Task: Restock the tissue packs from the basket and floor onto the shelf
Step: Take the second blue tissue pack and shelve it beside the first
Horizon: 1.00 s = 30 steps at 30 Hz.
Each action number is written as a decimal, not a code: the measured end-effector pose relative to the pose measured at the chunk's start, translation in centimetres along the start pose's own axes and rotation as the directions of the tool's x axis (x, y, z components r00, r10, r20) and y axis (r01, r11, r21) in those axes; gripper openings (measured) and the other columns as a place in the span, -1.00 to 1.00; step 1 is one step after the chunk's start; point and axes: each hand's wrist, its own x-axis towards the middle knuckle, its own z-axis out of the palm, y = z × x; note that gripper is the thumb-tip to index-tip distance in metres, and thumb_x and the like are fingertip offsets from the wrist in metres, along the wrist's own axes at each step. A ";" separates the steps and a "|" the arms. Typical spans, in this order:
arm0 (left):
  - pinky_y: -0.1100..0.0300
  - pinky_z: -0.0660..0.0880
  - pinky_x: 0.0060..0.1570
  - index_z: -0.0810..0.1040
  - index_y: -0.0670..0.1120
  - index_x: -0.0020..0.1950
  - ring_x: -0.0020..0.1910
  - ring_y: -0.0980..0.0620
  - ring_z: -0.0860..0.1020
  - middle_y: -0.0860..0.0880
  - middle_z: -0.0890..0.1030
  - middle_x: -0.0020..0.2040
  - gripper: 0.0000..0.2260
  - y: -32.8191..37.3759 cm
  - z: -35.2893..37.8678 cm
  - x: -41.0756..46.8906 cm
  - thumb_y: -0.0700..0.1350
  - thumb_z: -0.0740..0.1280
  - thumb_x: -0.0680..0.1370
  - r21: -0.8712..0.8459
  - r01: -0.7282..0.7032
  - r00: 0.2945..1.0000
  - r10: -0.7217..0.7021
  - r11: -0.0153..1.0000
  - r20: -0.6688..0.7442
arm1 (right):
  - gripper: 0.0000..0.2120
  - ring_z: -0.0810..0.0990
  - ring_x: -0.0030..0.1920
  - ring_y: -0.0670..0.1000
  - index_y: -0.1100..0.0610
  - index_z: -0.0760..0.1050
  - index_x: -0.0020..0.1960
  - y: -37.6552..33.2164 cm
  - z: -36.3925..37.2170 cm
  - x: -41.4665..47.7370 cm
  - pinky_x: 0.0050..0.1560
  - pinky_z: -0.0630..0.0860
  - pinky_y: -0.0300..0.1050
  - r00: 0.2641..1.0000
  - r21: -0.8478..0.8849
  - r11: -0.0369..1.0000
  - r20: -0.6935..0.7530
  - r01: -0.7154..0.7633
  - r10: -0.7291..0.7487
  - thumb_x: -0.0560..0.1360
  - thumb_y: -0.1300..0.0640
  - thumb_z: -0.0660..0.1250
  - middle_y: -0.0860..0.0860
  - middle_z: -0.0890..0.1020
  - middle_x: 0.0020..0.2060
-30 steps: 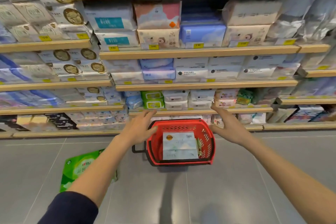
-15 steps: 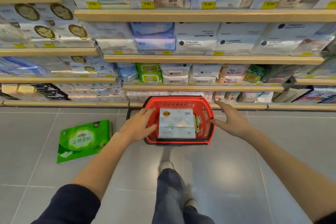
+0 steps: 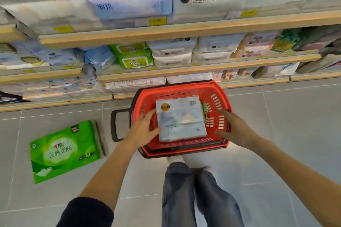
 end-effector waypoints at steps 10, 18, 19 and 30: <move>-0.02 0.25 0.38 0.01 0.18 0.48 0.43 -0.12 0.24 -0.11 0.24 0.46 -0.26 -12.9 13.9 13.5 0.11 0.35 0.42 -0.109 0.143 0.987 -0.134 0.984 0.083 | -0.26 0.34 0.33 0.17 0.10 0.15 0.45 11.9 11.6 16.9 0.27 0.30 -0.06 0.997 -0.046 0.998 0.063 -0.031 0.033 0.37 0.13 0.44 0.20 0.35 0.35; -0.17 0.25 0.35 -0.20 0.46 0.37 0.46 -0.22 0.16 -0.16 0.09 0.50 -0.17 -16.5 20.3 17.6 0.24 0.37 0.37 -0.132 0.248 0.967 -0.235 0.960 0.101 | -0.04 0.18 0.41 0.09 -0.16 -0.09 0.44 17.8 17.2 23.5 0.19 0.19 -0.19 0.992 0.040 0.999 0.119 0.029 -0.033 0.30 0.11 0.50 0.06 0.24 0.44; -0.16 0.28 0.33 -0.23 0.46 0.36 0.45 -0.22 0.19 -0.16 0.12 0.50 -0.11 -16.8 20.6 17.8 0.24 0.41 0.33 -0.146 0.235 0.970 -0.223 0.961 0.095 | -0.01 0.16 0.42 0.07 -0.18 -0.11 0.42 18.0 17.5 24.0 0.19 0.17 -0.22 0.990 0.052 0.998 0.130 0.043 -0.049 0.28 0.11 0.52 0.04 0.21 0.45; 0.07 0.50 0.04 -0.25 0.42 0.38 0.09 0.05 0.48 -0.01 0.48 0.23 0.07 -16.7 20.9 18.3 0.03 0.54 0.24 -0.298 0.215 0.976 -0.197 0.930 0.088 | 0.12 0.28 0.38 0.06 -0.23 -0.22 0.42 17.7 18.9 25.4 0.19 0.33 -0.16 0.970 0.109 0.993 0.231 0.053 -0.077 0.23 0.15 0.55 0.02 0.20 0.45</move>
